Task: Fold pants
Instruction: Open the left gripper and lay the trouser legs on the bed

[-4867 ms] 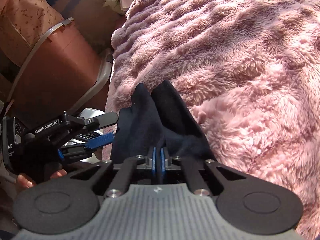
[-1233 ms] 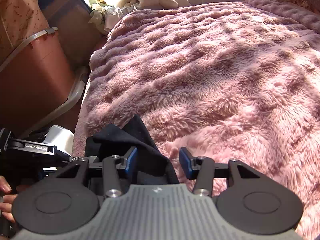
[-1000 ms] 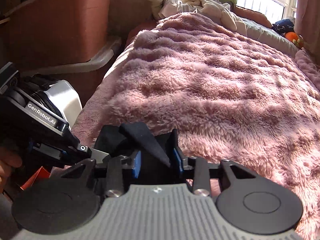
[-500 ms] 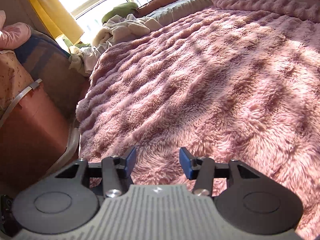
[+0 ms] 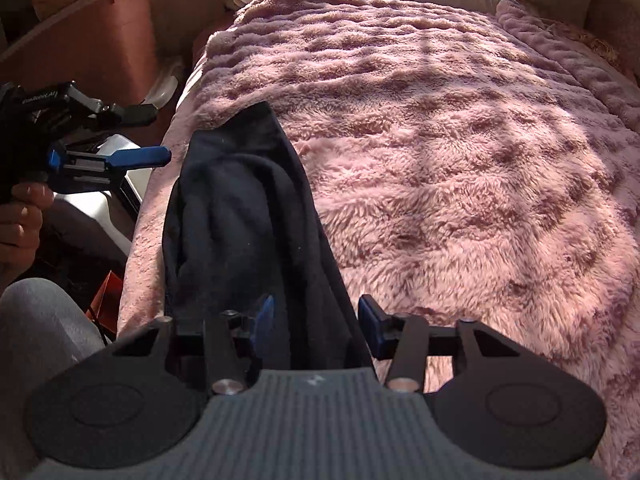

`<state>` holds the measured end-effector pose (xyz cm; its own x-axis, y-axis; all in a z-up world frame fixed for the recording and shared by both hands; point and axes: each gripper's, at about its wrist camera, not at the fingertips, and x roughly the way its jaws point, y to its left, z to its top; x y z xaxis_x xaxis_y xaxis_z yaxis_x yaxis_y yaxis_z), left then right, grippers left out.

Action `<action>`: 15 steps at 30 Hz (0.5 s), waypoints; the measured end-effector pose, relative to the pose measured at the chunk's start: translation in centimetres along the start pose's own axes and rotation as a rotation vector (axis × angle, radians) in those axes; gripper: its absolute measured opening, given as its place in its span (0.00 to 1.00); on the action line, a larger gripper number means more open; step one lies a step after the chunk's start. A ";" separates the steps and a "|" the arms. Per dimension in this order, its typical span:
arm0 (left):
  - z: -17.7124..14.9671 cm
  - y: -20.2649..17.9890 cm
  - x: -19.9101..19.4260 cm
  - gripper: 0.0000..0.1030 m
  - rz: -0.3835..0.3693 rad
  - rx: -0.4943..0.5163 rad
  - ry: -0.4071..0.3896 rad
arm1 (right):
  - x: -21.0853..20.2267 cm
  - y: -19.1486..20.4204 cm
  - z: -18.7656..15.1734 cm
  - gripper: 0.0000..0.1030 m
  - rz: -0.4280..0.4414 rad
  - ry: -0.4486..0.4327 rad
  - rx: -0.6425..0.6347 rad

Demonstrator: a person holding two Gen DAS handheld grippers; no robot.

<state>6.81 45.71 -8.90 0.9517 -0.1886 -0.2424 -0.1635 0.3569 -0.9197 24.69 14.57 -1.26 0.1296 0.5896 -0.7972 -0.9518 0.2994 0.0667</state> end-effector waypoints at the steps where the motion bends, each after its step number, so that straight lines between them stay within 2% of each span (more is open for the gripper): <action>1: -0.7 -0.2 0.8 0.48 0.037 -0.003 0.021 | 0.3 0.3 -0.3 0.22 -0.009 0.012 -0.011; 3: -1.8 -0.9 1.6 0.45 0.158 0.021 0.047 | 1.0 0.8 -0.7 0.05 -0.041 0.034 -0.018; 4: -2.3 -1.4 1.9 0.42 0.194 0.047 0.064 | 1.1 0.7 -0.7 0.04 -0.043 0.028 -0.005; 6: -3.2 -1.8 1.9 0.42 0.172 0.066 0.067 | 1.1 -0.1 -0.7 0.00 -0.019 0.016 0.052; 8: -4.0 -1.0 2.7 0.42 0.125 0.019 0.125 | 1.3 -1.1 -0.8 0.00 -0.001 0.010 0.122; 10: -4.6 -0.5 3.6 0.42 0.113 0.004 0.171 | 1.6 -2.2 -0.9 0.00 0.049 0.019 0.187; 13: -5.2 0.0 5.0 0.43 0.041 -0.002 0.215 | 2.1 -4.1 -1.1 0.00 0.135 0.004 0.297; 15: -5.4 1.4 6.0 0.42 0.121 -0.082 0.253 | 2.6 -5.7 -1.3 0.00 0.179 -0.004 0.387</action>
<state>10.85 40.14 -13.25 0.8306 -0.3749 -0.4118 -0.3021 0.3179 -0.8987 30.12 13.37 -4.51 -0.0263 0.6608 -0.7501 -0.7852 0.4508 0.4247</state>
